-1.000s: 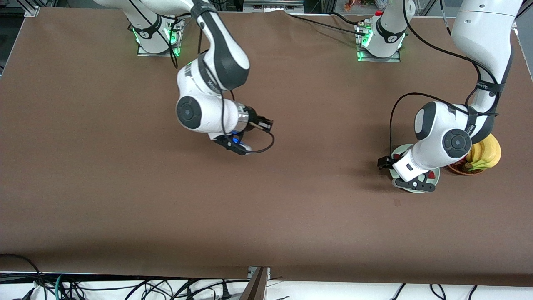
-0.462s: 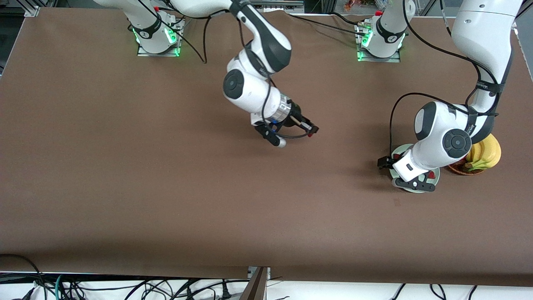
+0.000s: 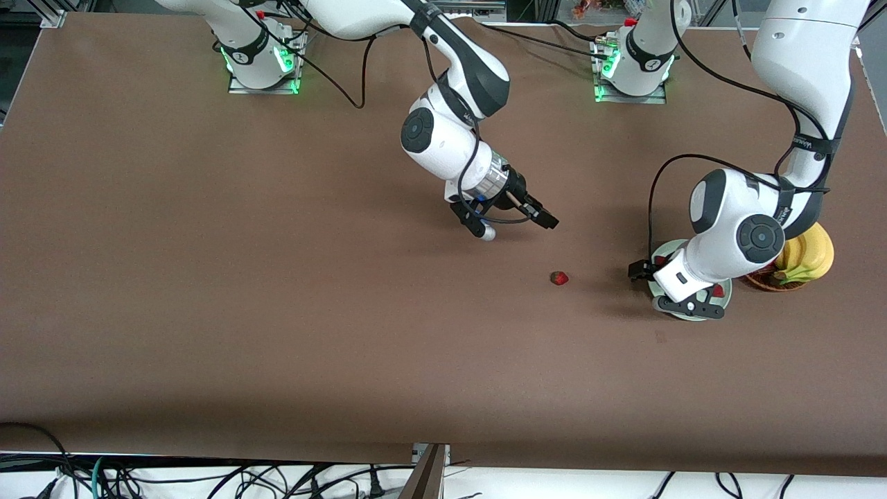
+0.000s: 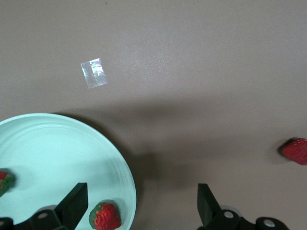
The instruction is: Collect all strawberries into plate
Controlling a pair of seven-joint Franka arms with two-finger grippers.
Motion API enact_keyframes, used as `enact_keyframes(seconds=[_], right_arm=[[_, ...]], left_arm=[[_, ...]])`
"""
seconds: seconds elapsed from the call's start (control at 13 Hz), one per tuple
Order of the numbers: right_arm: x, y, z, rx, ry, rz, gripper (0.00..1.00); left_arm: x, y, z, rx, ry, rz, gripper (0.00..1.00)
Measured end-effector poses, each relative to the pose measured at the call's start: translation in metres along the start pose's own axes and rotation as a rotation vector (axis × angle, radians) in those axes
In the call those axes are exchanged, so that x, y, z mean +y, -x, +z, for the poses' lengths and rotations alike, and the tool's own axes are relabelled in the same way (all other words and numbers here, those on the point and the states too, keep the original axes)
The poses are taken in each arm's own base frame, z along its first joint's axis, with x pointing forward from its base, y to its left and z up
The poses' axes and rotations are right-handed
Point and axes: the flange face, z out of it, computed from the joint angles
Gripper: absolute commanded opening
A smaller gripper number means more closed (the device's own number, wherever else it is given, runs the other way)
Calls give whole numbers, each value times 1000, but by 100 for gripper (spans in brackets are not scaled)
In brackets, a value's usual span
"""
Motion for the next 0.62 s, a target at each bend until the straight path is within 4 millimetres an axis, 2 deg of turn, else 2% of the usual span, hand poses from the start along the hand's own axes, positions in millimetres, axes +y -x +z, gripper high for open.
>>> enact_keyframes(seconds=[0.15, 0.31, 0.46, 0.54, 0.62], right_arm=[[-3, -1, -3, 10, 0, -17, 67], [-1, -1, -1, 14, 27, -35, 67], [1, -4, -2, 26, 97, -72, 74], [0, -8, -5, 32, 138, -86, 75], [-3, -14, -13, 36, 172, -94, 82]], left_arm=[[0, 0, 0, -1, 2, -5, 100], [9, 0, 1, -3, 11, -21, 100], [35, -1, 1, -4, 14, -48, 100], [55, -2, 1, -3, 13, -65, 100], [76, -3, -1, 1, 12, -83, 100]])
